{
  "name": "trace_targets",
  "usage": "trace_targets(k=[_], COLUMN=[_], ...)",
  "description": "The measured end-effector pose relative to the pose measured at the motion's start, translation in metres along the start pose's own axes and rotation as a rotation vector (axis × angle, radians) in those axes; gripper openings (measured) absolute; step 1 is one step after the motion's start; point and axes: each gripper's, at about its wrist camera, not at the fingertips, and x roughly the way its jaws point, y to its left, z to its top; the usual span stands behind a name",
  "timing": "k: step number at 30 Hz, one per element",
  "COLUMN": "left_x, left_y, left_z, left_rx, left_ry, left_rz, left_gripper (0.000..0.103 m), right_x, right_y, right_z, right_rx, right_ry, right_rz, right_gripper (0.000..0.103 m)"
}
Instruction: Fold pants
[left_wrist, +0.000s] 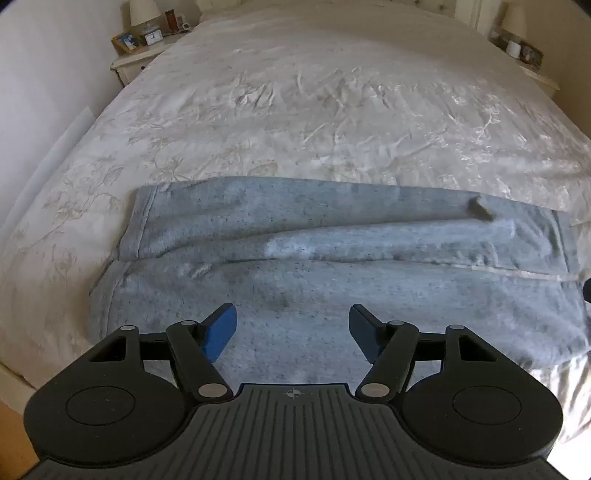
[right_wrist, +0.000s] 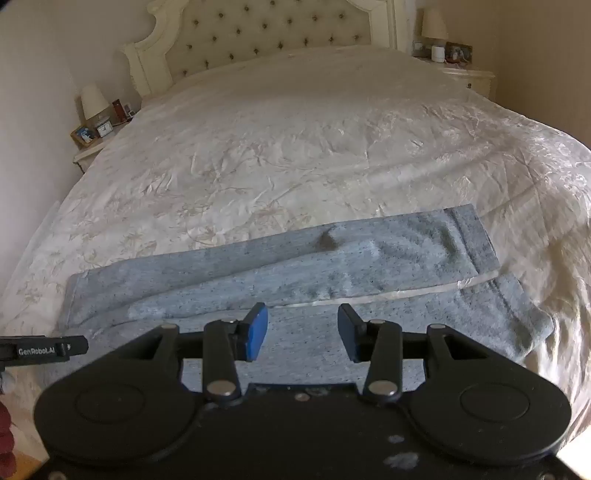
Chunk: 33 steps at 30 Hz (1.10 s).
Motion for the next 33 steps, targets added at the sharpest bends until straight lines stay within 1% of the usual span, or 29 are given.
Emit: trace_targets(k=[1,2,4,6,7,8,12,15,24,33], left_x=[0.000,-0.004,-0.010,-0.013,-0.013,-0.018,-0.022,-0.024,-0.025,-0.024], left_y=[-0.002,-0.006,-0.008,-0.011,-0.016,-0.023,-0.028,-0.033,-0.056,-0.073], left_z=[0.001,-0.004,-0.009,-0.008,-0.007,-0.012,-0.017,-0.021,-0.033,-0.040], left_rx=[0.000,-0.026,-0.047,-0.060,-0.065,-0.082,-0.099,-0.103,-0.083,-0.072], left_ry=[-0.002,-0.018,-0.037,-0.026,-0.022,-0.025,-0.016,-0.010,-0.003,0.013], left_rz=[0.007,0.018,0.016,0.017,0.022,0.025,0.028,0.032,0.030,0.031], left_gripper=[0.066,0.066,0.066,0.066,0.066,0.066,0.066,0.066,0.066,0.066], right_x=[0.000,-0.001,-0.001,-0.002,-0.003,-0.003,-0.003,-0.002,-0.007,-0.020], right_y=[-0.002,-0.003,-0.005,-0.008,-0.003,-0.003,-0.002,-0.004,-0.002,-0.015], right_z=[0.000,0.000,0.001,0.001,-0.002,-0.002,-0.003,-0.002,-0.016,-0.021], right_rx=[0.006,0.003,-0.001,-0.003,-0.006,-0.008,-0.011,-0.020,-0.001,0.024], right_ry=[-0.001,-0.002,-0.005,-0.008,-0.009,-0.010,-0.006,0.005,0.011,0.017], right_rz=[0.004,0.003,0.001,-0.001,0.000,-0.002,-0.005,-0.001,-0.015,-0.017], right_gripper=[0.045,0.045,0.045,0.045,0.045,0.045,0.045,0.046,0.046,0.046])
